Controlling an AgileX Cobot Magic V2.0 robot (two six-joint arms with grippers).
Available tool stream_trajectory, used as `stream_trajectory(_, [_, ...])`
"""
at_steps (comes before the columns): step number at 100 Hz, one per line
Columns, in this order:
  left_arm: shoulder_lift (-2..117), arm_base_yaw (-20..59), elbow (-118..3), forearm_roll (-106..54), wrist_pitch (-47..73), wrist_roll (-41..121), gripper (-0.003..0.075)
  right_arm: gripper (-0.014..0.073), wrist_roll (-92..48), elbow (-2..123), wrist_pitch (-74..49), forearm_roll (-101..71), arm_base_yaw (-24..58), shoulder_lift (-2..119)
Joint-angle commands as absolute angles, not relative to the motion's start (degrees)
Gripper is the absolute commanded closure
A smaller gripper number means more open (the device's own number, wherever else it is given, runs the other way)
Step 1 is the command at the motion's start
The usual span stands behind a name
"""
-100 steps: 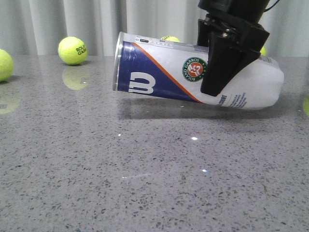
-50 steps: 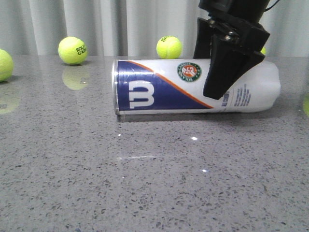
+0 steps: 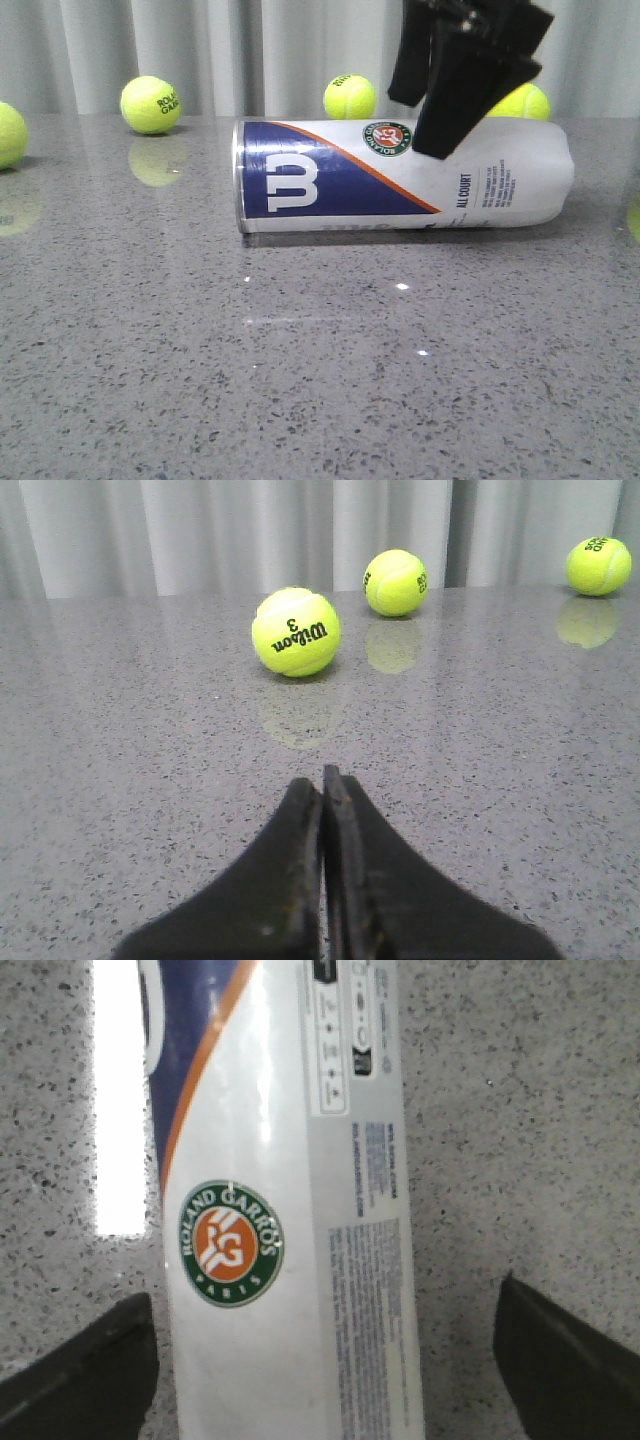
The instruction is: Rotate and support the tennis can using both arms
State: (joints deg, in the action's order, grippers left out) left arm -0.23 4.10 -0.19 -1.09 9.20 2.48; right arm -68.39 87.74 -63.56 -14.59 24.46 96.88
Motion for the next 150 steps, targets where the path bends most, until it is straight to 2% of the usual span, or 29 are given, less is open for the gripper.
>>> stream_trajectory(1, [-2.5,4.0,2.6,-1.4,4.8,2.0,0.0741,-0.0055,-68.2,91.4,-66.4,-15.4,24.5,94.3])
stream_trajectory(10, [-2.5,4.0,2.6,-1.4,4.8,2.0,0.0741,0.0076,-65.5,93.0,-68.5,-15.4,24.5,93.8])
stream_trajectory(15, [-2.5,4.0,2.6,-1.4,4.8,2.0,0.0741,0.0197,-63.2,93.3,-68.8,-15.4,24.5,93.2])
stream_trajectory(28, [-2.5,4.0,2.6,-1.4,4.8,2.0,0.0741,0.0584,-55.6,93.3,-69.2,-15.4,24.4,92.0])
stream_trajectory(29, [-2.5,4.0,2.6,-1.4,4.8,2.0,0.0741,0.0584,-55.1,93.3,-69.3,-15.4,24.4,91.9])
stream_trajectory(32, [-2.5,4.0,2.6,-1.4,4.8,2.0,0.0741,0.0666,-53.5,93.3,-69.5,-15.4,24.4,91.7])
stream_trajectory(75, [-2.5,4.0,2.6,-1.4,4.8,2.0,0.0741,0.0651,-11.3,93.2,-70.2,-15.3,24.2,91.6])
stream_trajectory(85, [-2.5,4.0,2.6,-1.4,4.8,2.0,0.0741,0.0651,-5.0,93.1,-68.7,-15.3,24.2,91.1])
stream_trajectory(118, [-2.5,4.0,2.6,-1.4,4.8,2.0,0.0741,0.0651,-0.4,85.0,-52.2,-15.3,24.2,81.2])
stream_trajectory(150, [-2.5,4.0,2.6,-1.4,4.8,2.0,0.0741,0.0651,1.7,63.4,-31.8,-15.0,24.2,62.8])
